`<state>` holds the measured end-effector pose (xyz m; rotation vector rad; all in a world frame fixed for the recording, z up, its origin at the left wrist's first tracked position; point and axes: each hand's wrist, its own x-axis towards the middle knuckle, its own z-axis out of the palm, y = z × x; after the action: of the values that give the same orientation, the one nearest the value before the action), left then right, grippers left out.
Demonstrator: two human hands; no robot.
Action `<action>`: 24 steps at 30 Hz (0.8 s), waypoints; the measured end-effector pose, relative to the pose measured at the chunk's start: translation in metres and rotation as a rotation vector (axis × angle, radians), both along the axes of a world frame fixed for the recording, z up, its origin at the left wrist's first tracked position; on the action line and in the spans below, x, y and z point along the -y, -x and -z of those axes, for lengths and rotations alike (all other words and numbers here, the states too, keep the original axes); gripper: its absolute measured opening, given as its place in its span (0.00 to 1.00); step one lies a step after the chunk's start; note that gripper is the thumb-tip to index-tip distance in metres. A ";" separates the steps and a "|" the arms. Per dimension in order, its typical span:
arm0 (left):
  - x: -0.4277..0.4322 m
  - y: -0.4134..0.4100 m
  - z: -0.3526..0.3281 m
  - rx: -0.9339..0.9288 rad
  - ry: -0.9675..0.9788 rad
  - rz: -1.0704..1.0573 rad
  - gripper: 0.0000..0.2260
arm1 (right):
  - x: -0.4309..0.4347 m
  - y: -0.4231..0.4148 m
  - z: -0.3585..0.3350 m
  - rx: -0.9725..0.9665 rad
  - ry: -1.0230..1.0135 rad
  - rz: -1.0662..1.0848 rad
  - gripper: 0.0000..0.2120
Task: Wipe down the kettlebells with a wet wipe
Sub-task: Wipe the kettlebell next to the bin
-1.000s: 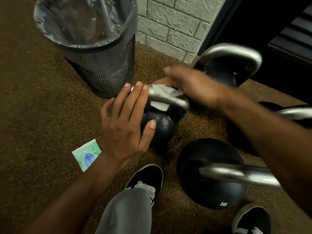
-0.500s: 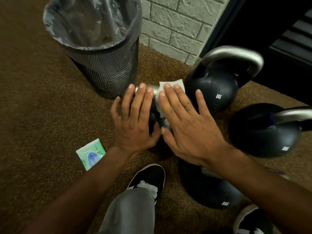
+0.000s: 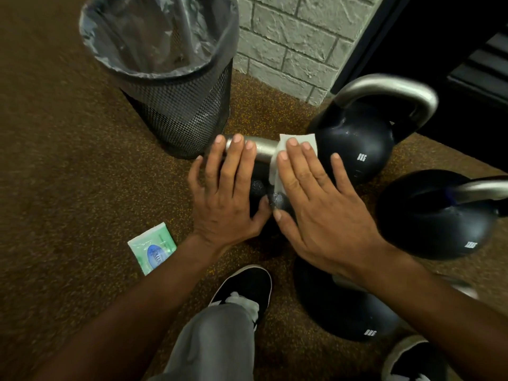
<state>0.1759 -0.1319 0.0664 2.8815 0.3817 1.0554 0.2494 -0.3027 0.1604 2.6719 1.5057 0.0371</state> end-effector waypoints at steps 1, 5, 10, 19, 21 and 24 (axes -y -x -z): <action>0.000 0.000 0.000 0.002 0.002 0.000 0.37 | -0.001 0.001 0.000 -0.006 -0.003 0.004 0.36; 0.001 -0.001 0.000 0.027 0.019 -0.002 0.35 | -0.025 0.000 -0.006 -0.031 -0.042 0.009 0.37; 0.000 -0.001 0.002 0.024 0.007 0.008 0.37 | -0.014 -0.003 -0.004 -0.054 -0.037 0.004 0.38; 0.000 -0.002 0.001 0.031 0.036 0.011 0.35 | -0.028 -0.003 -0.008 -0.076 -0.067 0.011 0.39; 0.000 -0.002 0.001 0.030 0.032 0.010 0.36 | -0.024 -0.004 -0.007 -0.069 -0.059 0.004 0.38; -0.001 -0.001 0.002 0.010 0.016 0.019 0.38 | -0.007 -0.002 -0.001 -0.069 -0.049 0.003 0.38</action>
<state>0.1768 -0.1308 0.0642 2.8587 0.3596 1.0577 0.2518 -0.2962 0.1612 2.7403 1.5403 -0.0189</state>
